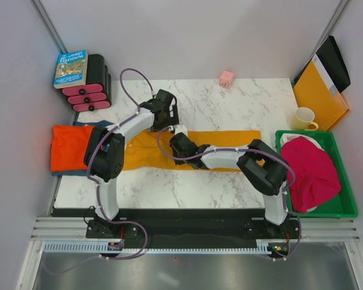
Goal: Fold and stack the t-shirts
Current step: Fold the other side of the tshirt into a rectangle
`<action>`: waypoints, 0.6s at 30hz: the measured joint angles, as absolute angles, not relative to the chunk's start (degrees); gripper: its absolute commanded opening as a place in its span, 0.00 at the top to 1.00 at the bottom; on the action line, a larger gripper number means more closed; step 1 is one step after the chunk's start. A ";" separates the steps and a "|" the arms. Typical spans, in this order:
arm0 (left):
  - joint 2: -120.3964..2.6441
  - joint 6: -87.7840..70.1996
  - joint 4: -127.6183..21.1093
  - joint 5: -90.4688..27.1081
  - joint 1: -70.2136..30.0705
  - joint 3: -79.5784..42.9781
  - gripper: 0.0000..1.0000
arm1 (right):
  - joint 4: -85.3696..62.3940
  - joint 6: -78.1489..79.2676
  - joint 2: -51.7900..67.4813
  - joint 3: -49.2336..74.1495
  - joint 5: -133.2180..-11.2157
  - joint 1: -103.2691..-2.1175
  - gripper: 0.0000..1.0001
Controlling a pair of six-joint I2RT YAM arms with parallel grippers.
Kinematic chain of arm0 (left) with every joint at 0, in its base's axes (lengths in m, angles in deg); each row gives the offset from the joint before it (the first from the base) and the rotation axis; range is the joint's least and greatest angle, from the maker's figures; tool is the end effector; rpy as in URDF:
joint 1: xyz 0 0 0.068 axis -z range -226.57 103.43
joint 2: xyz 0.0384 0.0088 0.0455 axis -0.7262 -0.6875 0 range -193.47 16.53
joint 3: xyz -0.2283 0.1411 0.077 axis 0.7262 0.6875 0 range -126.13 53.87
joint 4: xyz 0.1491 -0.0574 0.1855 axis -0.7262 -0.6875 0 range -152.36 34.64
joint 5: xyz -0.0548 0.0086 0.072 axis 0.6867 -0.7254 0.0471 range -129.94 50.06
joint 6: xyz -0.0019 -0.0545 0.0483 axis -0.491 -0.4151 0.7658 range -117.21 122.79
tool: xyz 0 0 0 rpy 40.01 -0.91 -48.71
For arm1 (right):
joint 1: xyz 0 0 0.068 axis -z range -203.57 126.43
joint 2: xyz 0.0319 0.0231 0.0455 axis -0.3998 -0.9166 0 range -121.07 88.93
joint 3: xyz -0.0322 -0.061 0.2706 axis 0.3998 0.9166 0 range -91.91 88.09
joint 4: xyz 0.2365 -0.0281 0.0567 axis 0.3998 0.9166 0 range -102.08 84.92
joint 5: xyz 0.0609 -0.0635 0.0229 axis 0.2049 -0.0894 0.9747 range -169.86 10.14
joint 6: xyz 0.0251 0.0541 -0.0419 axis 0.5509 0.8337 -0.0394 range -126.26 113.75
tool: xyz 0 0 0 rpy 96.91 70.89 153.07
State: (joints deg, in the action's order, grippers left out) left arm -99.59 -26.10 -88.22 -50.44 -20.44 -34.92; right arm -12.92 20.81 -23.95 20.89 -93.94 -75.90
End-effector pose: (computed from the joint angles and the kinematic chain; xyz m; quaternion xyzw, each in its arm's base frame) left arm 0.3953 -0.1815 0.1896 -0.0467 0.9614 -0.0399 0.2680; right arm 0.2689 0.3242 0.1486 -0.1544 0.9045 0.1563 0.3655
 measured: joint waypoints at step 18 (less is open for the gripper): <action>-78.93 -30.31 -83.52 -57.02 -20.46 -18.53 0.98 | -6.76 21.45 -20.70 21.18 -96.26 -75.95 0.82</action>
State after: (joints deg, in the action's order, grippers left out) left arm -78.93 -30.31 -83.52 -57.02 -20.46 -18.53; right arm -6.76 21.45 -20.70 21.18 -96.26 -75.95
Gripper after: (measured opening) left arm 0.082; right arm 0.082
